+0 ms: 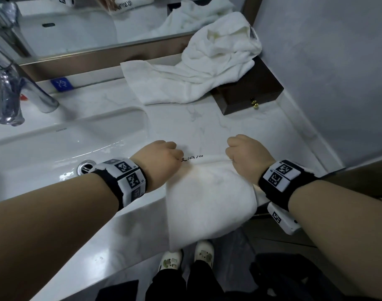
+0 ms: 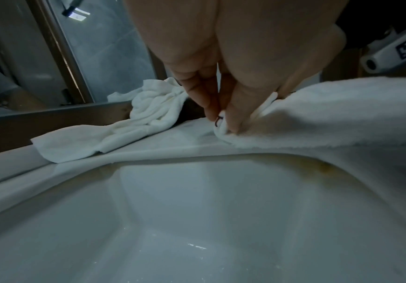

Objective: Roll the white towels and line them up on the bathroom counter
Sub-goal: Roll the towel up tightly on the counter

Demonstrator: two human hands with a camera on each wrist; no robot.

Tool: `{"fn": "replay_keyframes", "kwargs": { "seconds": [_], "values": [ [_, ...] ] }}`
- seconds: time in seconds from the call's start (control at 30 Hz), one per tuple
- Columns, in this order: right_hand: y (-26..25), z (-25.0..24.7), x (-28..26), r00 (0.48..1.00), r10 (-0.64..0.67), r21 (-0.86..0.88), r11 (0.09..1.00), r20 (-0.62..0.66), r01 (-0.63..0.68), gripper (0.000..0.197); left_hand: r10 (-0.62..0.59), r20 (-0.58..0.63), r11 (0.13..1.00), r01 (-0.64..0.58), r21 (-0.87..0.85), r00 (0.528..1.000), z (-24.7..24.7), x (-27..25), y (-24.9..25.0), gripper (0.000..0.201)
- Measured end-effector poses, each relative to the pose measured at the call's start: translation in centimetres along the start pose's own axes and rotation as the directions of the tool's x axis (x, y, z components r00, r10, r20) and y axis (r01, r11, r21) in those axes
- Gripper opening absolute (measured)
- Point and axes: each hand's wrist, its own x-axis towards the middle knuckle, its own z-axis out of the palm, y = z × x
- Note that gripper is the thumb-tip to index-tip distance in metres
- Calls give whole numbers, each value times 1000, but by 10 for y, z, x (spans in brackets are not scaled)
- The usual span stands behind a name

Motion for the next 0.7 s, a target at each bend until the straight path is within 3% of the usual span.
{"fn": "replay_keyframes", "kwargs": {
  "seconds": [0.1, 0.33, 0.43, 0.53, 0.63, 0.7],
  "values": [
    [-3, 4, -8, 999, -10, -18, 1000, -31, 10, 48, -3, 80, 1000, 5, -23, 997, -3, -1, 4, 35],
    [-2, 24, -25, 998, 9, -104, 995, 55, -3, 38, -70, 262, 998, 67, 17, 962, -21, 15, 7, 26],
    [-9, 21, -26, 994, 109, -192, 976, 33, -101, 30, -154, 301, 980, 184, -74, 941, -26, 24, 5, 23],
    [-12, 15, -26, 995, 38, -269, 963, 88, -13, 24, -234, 261, 914, 303, -269, 937, -20, 30, -2, 12],
    [-11, 11, -22, 988, 155, -110, 981, -24, -157, 7, -294, 253, 815, 380, -437, 922, -13, 31, -6, 12],
    [-12, 10, -17, 978, 211, -86, 974, 8, -209, 11, -314, 284, 776, 418, -473, 906, -9, 33, -7, 21]
  ]
}}
